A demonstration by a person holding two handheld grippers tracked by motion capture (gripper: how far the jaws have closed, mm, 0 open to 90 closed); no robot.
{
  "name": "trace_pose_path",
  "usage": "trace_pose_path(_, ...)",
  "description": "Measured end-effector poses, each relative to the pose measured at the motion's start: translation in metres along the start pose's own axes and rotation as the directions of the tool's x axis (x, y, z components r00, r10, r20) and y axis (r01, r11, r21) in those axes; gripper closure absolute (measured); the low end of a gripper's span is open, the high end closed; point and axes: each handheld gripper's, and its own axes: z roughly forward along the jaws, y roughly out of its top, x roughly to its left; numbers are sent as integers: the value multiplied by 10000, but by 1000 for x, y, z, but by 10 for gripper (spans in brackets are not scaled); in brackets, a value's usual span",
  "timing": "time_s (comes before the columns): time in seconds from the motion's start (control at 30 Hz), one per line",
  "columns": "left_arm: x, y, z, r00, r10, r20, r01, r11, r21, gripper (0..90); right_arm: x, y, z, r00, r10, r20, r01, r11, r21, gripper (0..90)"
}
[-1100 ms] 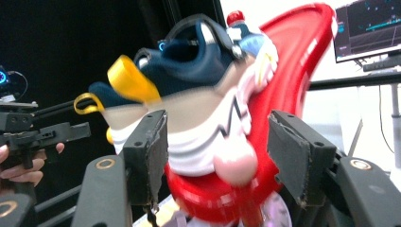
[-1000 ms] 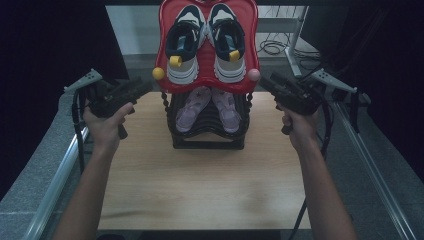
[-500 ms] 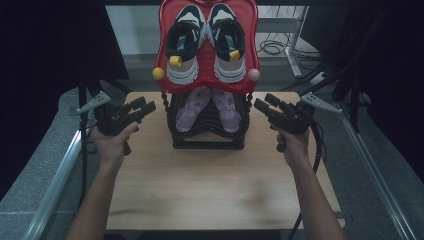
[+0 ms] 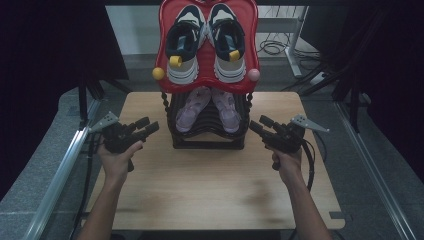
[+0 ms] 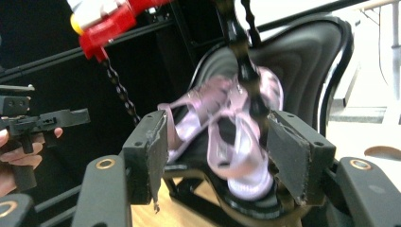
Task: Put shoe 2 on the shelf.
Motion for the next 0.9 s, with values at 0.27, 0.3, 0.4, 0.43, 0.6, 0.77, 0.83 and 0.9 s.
trace_pose_path(0.27, 10, -35, 0, 9998, -162, -136, 168, 9987, 482, 451, -9, -27, -1, 9993, 253, 287, -264, 9988, 400, 398)
trace_pose_path(0.3, 11, -41, 1, 9997, -145, -190, 156, 9984, 542, 460, -9, -30, -2, 9990, 270, 355, -286, 9985, 475, 398)
trace_pose_path(0.4, 13, -53, 3, 9996, -139, -234, 158, 9964, 830, 469, -11, -41, -1, 9984, 243, 508, -279, 9971, 715, 399)
trace_pose_path(0.43, 14, -57, 3, 9995, -152, -260, 176, 9956, 922, 469, -11, -45, -1, 9983, 243, 527, -285, 9965, 790, 399)
trace_pose_path(0.6, 18, -77, 5, 9989, -225, -411, 278, 9905, 1344, 468, -13, -64, -1, 9977, 176, 653, -258, 9916, 1268, 404)
trace_pose_path(0.77, 23, -90, 5, 9978, -234, -624, 341, 9838, 1762, 468, -15, -80, -3, 9955, -92, 942, -79, 9838, 1789, 411)
trace_pose_path(0.83, 24, -89, 3, 9977, -224, -635, 328, 9853, 1677, 469, -16, -83, -4, 9953, -70, 964, -98, 9849, 1727, 413)
trace_pose_path(0.9, 24, -87, 1, 9979, -267, -595, 359, 9865, 1600, 468, -16, -84, -5, 9953, -15, 966, -149, 9857, 1680, 413)
